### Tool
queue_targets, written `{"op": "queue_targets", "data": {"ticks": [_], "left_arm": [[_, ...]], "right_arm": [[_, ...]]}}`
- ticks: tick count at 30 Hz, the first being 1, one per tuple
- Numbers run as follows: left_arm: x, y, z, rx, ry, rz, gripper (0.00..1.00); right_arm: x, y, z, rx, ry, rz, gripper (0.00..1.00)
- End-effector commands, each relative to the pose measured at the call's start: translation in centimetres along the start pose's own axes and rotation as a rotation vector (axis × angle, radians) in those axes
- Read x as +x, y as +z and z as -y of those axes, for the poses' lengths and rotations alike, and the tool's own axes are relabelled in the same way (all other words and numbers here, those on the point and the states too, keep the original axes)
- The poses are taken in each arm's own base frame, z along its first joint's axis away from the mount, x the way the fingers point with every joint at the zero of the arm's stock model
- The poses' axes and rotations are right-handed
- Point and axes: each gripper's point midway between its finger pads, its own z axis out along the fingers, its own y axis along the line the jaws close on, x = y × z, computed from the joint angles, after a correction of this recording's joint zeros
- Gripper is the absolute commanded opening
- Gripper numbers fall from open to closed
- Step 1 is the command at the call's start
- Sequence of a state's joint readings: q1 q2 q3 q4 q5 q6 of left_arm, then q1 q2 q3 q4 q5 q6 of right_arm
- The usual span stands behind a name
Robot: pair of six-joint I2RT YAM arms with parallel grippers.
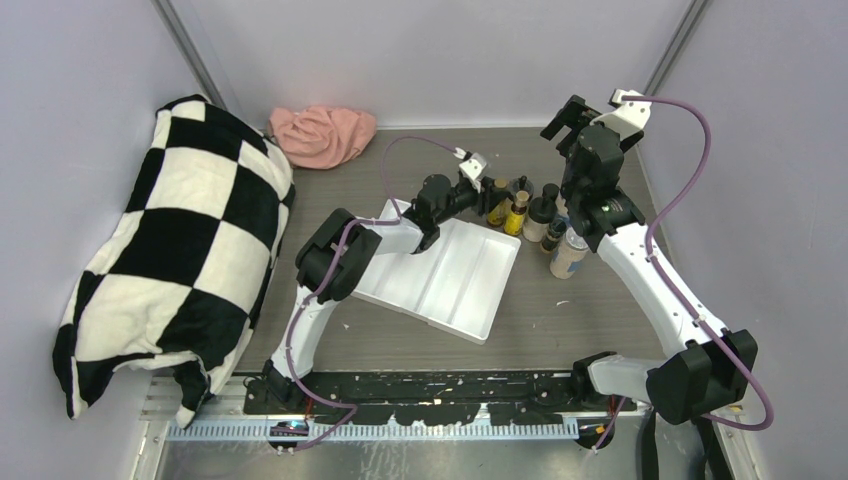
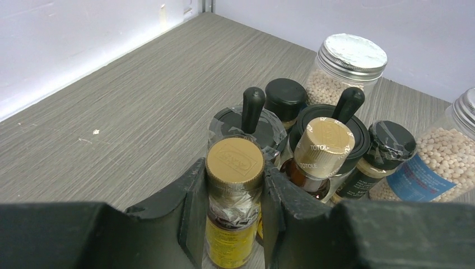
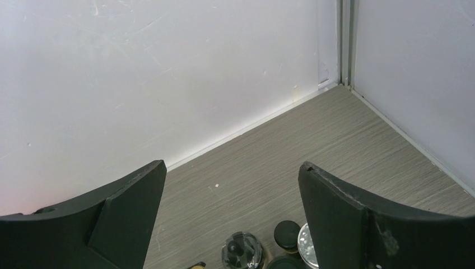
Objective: Organize the condiment bottles
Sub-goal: Pick up the bottle from the center of the board.
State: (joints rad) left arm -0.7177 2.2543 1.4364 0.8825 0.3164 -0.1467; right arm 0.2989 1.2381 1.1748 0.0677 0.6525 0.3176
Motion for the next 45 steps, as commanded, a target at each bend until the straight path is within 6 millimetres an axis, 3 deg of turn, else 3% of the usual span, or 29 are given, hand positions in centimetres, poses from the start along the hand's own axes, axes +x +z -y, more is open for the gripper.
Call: {"op": "queue_targets", "data": {"ticks": [1,23,33,45], "left_arm": [[-2.2,-0.3,-0.6,-0.038,0.029,0.070,0.00],[-6.6,-2.4,-3.0,-0.203,0.166,0.116,0.00],[-10.5,-3.3,-4.1,-0.272,0.251,0.149,0.00],[-16.1,-6.9,-4.8,-0.381,0.299,0.173,0.00]], "right_arm": [[-2.7,-0.1,-0.8,-0.015,0.054,0.059,0.93],[-2.5,-0.4,-0.4,-0.010,0.057,0.047,0.93],[-1.9,0.1,-0.2,0.001,0.038,0.030,0.93],[-1.2,0.0,0.3,-0.002,0.051,0.006,0.93]]}}
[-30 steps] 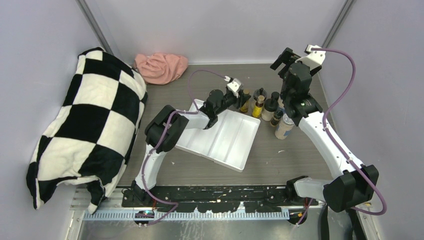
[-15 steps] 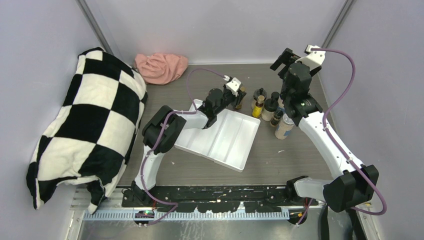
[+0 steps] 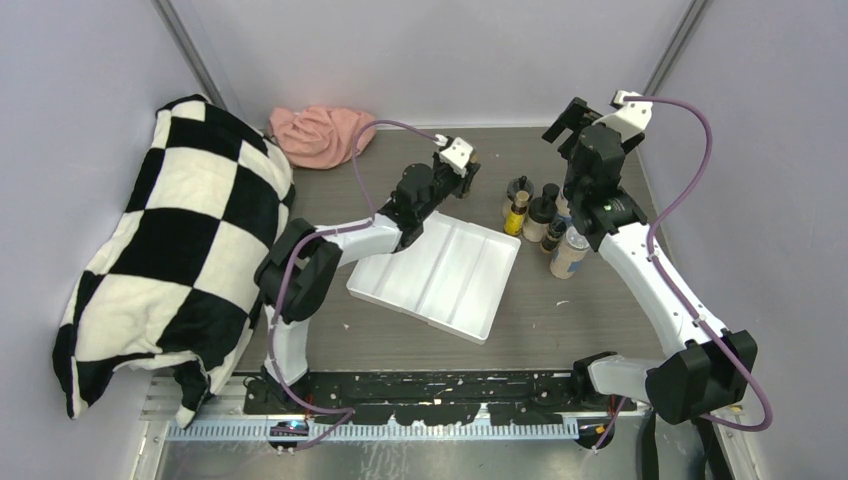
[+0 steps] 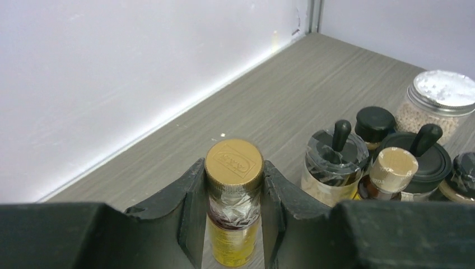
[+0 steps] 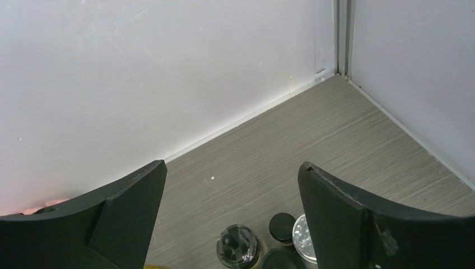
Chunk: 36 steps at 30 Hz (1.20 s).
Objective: Organize the condiment bottles
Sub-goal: Pick up the bottle from the center of the board, then place the bottle in the storage box.
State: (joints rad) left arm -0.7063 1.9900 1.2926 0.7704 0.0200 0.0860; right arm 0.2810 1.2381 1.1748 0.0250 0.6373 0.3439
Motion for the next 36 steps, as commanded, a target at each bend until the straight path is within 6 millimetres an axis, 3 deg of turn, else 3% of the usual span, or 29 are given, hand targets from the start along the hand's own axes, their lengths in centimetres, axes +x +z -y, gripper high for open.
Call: {"op": "queue_targets", "data": {"ticks": [1,7,15,29,36], "left_arm": [[-8.9,-1.9,-2.8,-0.100,0.043,0.165,0.00],[-11.1,-4.1,-3.8,-0.142,0.046,0.160,0.00],[-12.5,-6.8,-4.7,-0.186,0.052,0.133,0.00],[-10.8,-9.9,-5.6,-0.254,0.028,0.097,0.00],[-9.8,-11.8,-7.1,-0.362,0.001,0.107,0.00]], "right_arm": [[-1.9,-0.3,-0.4,-0.017,0.054,0.036,0.93],[-1.0,-0.6,0.0,-0.027,0.072,0.014,0.93],[-0.9,-1.2,0.4,-0.029,0.074,0.005,0.93],[-0.7,-2.0,0.9,-0.041,0.094,0.000,0.93],[-0.2,-2.1,1.0,-0.043,0.095,-0.009,0.93]]}}
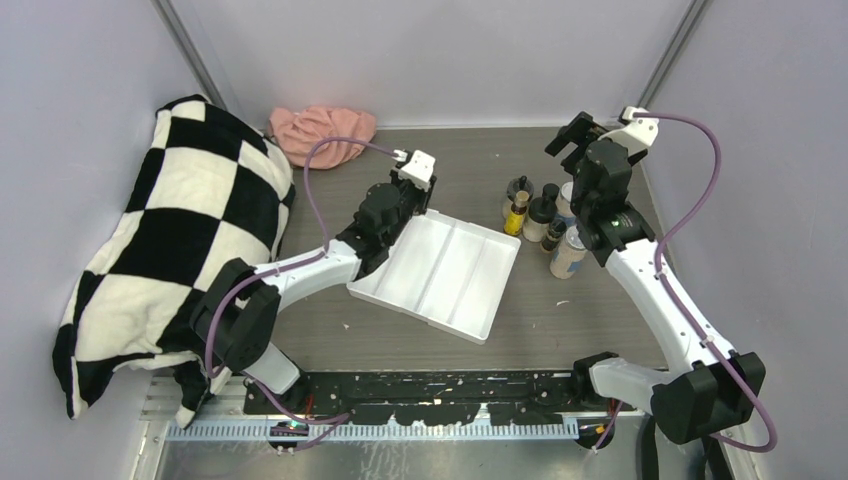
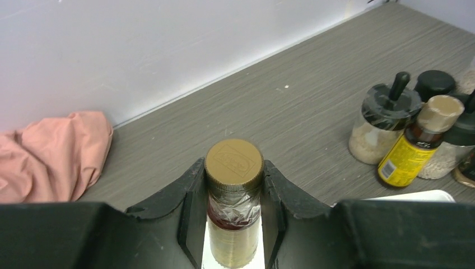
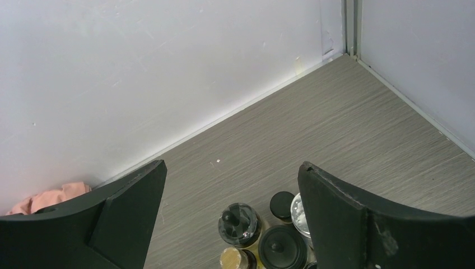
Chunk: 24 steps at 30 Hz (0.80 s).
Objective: Organize the condiment bottles
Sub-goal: Place the bottle in the storage box.
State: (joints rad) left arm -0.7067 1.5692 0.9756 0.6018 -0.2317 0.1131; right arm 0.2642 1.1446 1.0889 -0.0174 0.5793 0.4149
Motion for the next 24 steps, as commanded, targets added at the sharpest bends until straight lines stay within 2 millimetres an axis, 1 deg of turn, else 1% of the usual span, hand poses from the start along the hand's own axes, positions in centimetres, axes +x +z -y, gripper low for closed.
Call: {"op": "queue_targets", "data": {"ticks": [1,5,8,11,14,20,24], "left_arm": [[-6.0,-1.5,-3.2,-0.139,-0.068,0.197,0.00],[-4.4,-1.8,-3.7,-0.179,-0.076,0.178,0.00],[-3.7,-1.9,-4.2,-0.209,-0.081,0.175,0.00],[-3.7,-2.0,-4.4,-0.224,-0.092,0.181,0.00],[-3.6,-2.1,-4.7,-0.245,-0.103,0.185,0.00],[-2.8,-2.3,-5.1,-0.275,-0.113,0.183,0.00],[-2.5,-2.6,-5.9,-0.314,-0.130,0.192,0.00]], "right_arm": [[-1.3,-0.4,-0.4,-0.020,0.043,0.032,0.93],[-1.2,-0.5,-0.1,-0.018,0.045,0.032,0.93],[-1.1,-0.6,0.0,-0.017,0.043,0.031,0.93],[-0.5,-0.7,0.2,-0.011,0.027,0.009,0.93],[-0.6,-0.7,0.2,-0.011,0.027,0.012,0.93],[0.1,-0.5,0.2,-0.011,0.026,0.000,0.93],[0.1,-0.4,0.3,-0.010,0.024,0.002,0.93]]}}
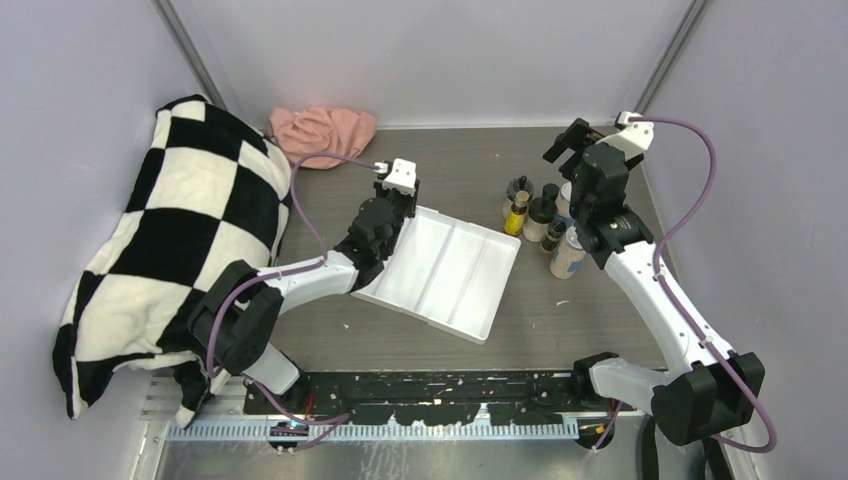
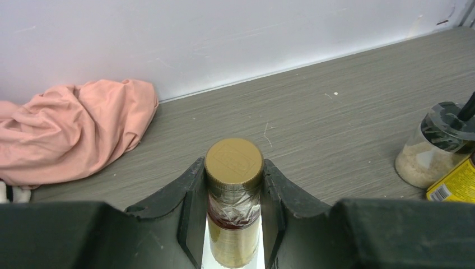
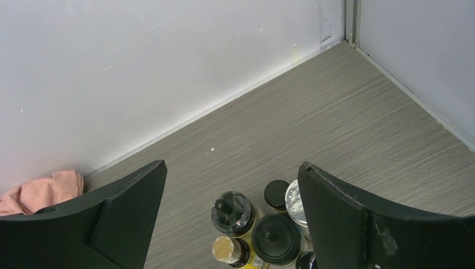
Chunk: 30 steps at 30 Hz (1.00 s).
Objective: Organize the condiment bottles
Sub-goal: Place the bottle in the storage box.
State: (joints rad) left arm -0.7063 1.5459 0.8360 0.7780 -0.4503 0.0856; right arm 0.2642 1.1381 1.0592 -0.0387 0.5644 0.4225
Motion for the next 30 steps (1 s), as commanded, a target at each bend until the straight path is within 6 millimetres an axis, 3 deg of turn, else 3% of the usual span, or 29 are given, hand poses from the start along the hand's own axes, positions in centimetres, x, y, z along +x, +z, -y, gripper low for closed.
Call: {"op": "queue_targets", "data": {"ticks": [1,17,30], "left_arm": [[-4.3,0.1,-2.1,-0.097,-0.105,0.157,0.00],[0.1,1.6,-3.7,-0.089,-0.229,0.117,0.00],[3.3,2.6,-3.7,-0.063,-0.259,0.079,0.00]], "right_arm": [[-1.4,-0.2,-0.3,-0.013,0.039,0.041,0.93],[0.1,0.9,-0.5,-0.012,0.029,0.024,0.93],[1.7,2.1,-0.7,-0.002,0.012,-0.001,0.93]]}}
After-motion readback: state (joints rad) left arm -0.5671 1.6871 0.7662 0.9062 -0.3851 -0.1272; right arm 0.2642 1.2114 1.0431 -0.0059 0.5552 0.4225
